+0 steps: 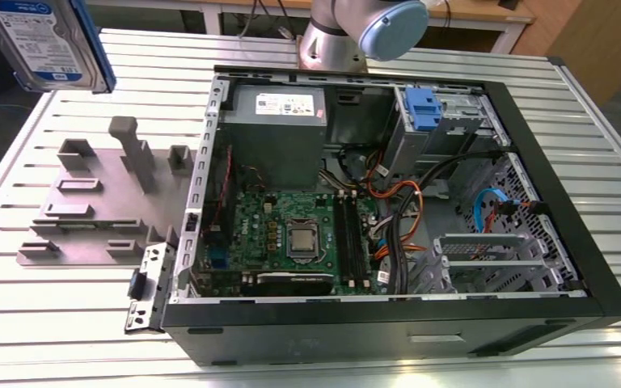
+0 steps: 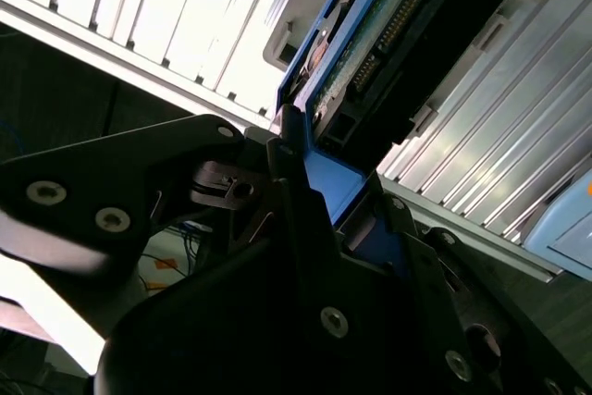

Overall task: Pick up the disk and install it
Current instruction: 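Pick up the disk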

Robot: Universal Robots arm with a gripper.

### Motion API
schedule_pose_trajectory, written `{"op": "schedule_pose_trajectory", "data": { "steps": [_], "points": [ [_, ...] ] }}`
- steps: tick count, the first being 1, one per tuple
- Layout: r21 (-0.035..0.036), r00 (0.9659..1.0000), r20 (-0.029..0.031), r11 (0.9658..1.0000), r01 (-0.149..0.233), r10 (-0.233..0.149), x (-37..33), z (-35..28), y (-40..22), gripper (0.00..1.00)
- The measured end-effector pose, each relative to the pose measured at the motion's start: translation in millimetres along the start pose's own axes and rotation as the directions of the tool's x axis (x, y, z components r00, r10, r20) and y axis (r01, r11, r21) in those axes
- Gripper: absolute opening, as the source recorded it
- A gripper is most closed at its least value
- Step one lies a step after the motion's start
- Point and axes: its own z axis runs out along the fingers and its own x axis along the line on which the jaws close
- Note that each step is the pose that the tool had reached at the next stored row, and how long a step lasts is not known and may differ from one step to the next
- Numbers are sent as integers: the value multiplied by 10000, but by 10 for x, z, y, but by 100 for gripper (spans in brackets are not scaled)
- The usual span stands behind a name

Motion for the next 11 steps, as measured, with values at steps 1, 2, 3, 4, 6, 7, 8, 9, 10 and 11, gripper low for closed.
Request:
{"op": "schedule_pose_trajectory", "data": {
  "steps": [1, 2, 3, 4, 6, 7, 8, 9, 10, 11],
  "points": [
    [0, 10000, 0, 10000, 0, 0, 0, -6, 0, 36],
    [0, 10000, 0, 10000, 0, 0, 0, -10, 0, 36],
    [0, 10000, 0, 10000, 0, 0, 0, -15, 0, 36],
    [0, 10000, 0, 10000, 0, 0, 0, -21, 0, 36],
    [0, 10000, 0, 10000, 0, 0, 0, -34, 0, 36],
    [0, 10000, 0, 10000, 0, 0, 0, -40, 0, 36],
    [0, 10000, 0, 10000, 0, 0, 0, -47, 0, 36],
    [-1, 10000, -1, 10000, 0, 0, 1, -54, 0, 36],
    [0, 10000, 0, 10000, 0, 0, 0, -61, 0, 36],
    [0, 10000, 0, 10000, 0, 0, 0, -68, 0, 36]
  ]
}}
